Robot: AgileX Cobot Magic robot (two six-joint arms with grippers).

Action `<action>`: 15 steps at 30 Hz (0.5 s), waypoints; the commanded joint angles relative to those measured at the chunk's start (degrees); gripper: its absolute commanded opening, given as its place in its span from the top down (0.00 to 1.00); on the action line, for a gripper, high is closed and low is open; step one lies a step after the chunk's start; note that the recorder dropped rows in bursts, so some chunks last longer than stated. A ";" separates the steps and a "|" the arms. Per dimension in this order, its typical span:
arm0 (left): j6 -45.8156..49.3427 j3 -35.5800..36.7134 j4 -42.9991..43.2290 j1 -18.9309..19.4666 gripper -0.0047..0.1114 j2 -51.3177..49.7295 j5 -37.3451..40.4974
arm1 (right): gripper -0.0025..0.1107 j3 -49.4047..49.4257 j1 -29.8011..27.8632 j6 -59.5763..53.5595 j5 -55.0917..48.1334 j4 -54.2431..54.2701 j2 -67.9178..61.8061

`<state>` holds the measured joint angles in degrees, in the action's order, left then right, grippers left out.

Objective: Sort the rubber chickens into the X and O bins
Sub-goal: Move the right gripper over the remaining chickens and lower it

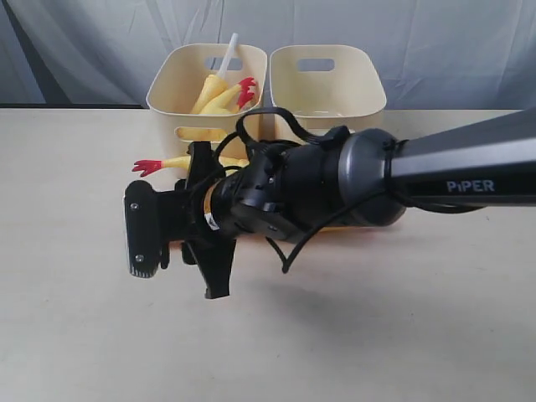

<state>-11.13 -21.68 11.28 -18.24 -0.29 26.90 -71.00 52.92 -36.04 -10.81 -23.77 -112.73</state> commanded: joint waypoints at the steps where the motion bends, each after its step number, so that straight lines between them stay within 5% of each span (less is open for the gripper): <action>1: -0.32 0.11 -0.32 -0.24 0.96 0.29 0.24 | 0.55 -1.74 -0.24 0.21 -0.36 -1.71 -1.72; 15: -0.32 0.11 -0.32 -0.24 0.96 0.29 0.24 | 0.55 -10.33 -2.10 1.17 -7.11 -1.93 -6.97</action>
<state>-11.13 -21.68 11.28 -18.24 -0.29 27.15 -79.98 51.41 -35.14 -15.93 -25.28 -118.48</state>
